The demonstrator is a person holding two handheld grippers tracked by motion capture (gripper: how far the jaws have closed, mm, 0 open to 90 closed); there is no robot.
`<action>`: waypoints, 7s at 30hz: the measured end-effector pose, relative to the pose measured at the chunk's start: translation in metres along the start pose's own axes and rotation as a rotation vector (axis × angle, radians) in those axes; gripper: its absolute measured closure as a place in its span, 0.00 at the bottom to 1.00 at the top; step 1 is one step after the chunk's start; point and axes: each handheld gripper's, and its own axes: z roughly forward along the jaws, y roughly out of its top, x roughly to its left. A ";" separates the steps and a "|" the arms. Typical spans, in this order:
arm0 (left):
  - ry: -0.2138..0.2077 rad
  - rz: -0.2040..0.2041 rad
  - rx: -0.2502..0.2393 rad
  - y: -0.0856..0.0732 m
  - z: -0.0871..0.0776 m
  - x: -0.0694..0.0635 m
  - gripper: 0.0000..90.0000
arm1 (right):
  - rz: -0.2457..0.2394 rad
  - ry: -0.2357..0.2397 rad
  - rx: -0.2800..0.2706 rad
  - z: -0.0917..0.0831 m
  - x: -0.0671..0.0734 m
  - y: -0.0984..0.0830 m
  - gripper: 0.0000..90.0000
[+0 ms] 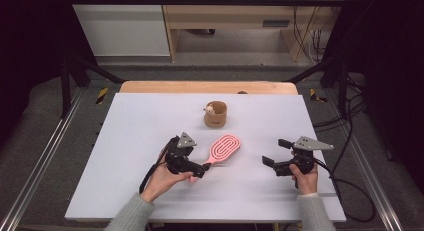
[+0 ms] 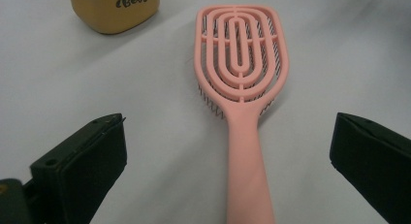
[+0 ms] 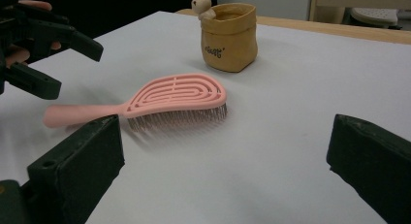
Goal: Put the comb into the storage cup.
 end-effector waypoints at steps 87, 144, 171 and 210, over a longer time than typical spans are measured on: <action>0.018 0.036 0.228 0.008 0.052 -0.016 0.76 | 0.005 0.005 -0.001 0.000 0.000 0.000 0.00; 0.051 -0.027 0.020 -0.012 -0.018 0.007 0.77 | 0.015 0.011 -0.004 0.004 0.004 0.002 0.00; 0.081 -0.009 -0.061 -0.005 -0.032 -0.004 0.77 | 0.026 0.066 -0.009 0.022 0.037 0.018 0.00; 0.123 -0.019 -0.122 0.002 -0.034 -0.017 0.77 | 0.046 0.057 -0.031 0.039 0.066 0.036 0.00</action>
